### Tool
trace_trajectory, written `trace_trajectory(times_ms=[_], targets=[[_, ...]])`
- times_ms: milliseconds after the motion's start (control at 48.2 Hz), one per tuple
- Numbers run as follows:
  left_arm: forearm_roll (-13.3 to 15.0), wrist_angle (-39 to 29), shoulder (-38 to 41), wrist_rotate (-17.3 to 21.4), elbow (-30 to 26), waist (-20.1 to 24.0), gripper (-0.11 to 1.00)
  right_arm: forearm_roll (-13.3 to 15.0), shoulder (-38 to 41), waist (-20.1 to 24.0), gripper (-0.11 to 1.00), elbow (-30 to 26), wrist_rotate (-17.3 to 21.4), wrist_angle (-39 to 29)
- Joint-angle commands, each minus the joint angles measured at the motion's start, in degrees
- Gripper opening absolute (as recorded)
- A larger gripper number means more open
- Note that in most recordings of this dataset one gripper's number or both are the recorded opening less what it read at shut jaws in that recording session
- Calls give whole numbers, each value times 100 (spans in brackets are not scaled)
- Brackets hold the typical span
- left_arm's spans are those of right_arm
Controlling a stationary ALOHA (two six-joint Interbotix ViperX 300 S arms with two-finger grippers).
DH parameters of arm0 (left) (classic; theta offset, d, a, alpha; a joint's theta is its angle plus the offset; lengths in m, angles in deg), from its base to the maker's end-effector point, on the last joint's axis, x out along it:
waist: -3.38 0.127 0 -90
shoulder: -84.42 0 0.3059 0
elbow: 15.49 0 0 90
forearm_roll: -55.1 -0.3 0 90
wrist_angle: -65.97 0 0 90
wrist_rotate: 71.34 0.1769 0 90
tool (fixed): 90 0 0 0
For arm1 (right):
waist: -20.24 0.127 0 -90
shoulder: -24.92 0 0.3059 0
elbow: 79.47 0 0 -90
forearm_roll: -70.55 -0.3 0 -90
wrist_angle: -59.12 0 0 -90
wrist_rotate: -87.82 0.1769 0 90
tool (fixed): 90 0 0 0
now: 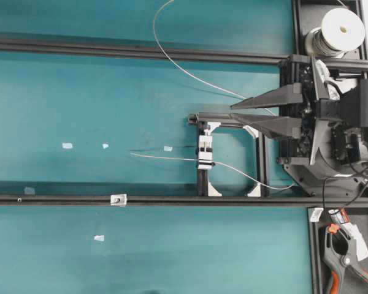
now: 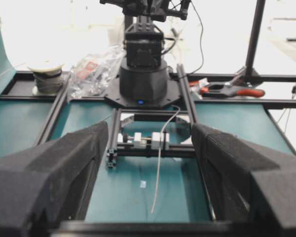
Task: Insert the wire through the hole in the metal fitting.
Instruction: 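Move the right gripper left over the grey wire and open it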
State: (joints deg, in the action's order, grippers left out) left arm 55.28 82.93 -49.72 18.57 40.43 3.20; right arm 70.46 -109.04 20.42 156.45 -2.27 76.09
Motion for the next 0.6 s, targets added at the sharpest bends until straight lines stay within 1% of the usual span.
trace_trajectory(times_ms=[0, 21, 41, 83, 145, 207, 249, 332, 394, 456, 498, 581], targets=[[193, 53, 53, 18, -79, 35, 24, 9, 35, -53, 24, -35, 18, 9], [193, 70, 62, 18, -88, 35, 24, 9, 70, -62, 24, -35, 26, 18], [193, 79, 70, 18, -88, 35, 22, 0, 97, -62, 22, -35, 26, 18], [193, 105, 97, 18, -105, 35, 13, 9, 185, -53, 13, -44, 44, 9], [202, 149, 149, 18, -149, 35, 2, 0, 343, -62, 3, -105, 88, 9], [193, 158, 229, 26, -202, 35, -4, -44, 536, -53, -2, -202, 229, -44], [193, 167, 316, 44, -229, 35, -5, -70, 677, -62, -2, -299, 369, -132], [193, 167, 527, 53, -299, 62, 5, -70, 940, -88, -2, -492, 580, -334], [193, 167, 642, 53, -299, 88, 17, -44, 1116, -88, 5, -580, 615, -422], [193, 167, 738, 62, -281, 105, 32, -18, 1222, -88, 17, -589, 615, -396], [202, 176, 817, 53, -272, 105, 44, -9, 1274, -88, 27, -589, 624, -352], [193, 193, 940, 44, -255, 114, 68, -9, 1345, -88, 51, -554, 633, -229]])
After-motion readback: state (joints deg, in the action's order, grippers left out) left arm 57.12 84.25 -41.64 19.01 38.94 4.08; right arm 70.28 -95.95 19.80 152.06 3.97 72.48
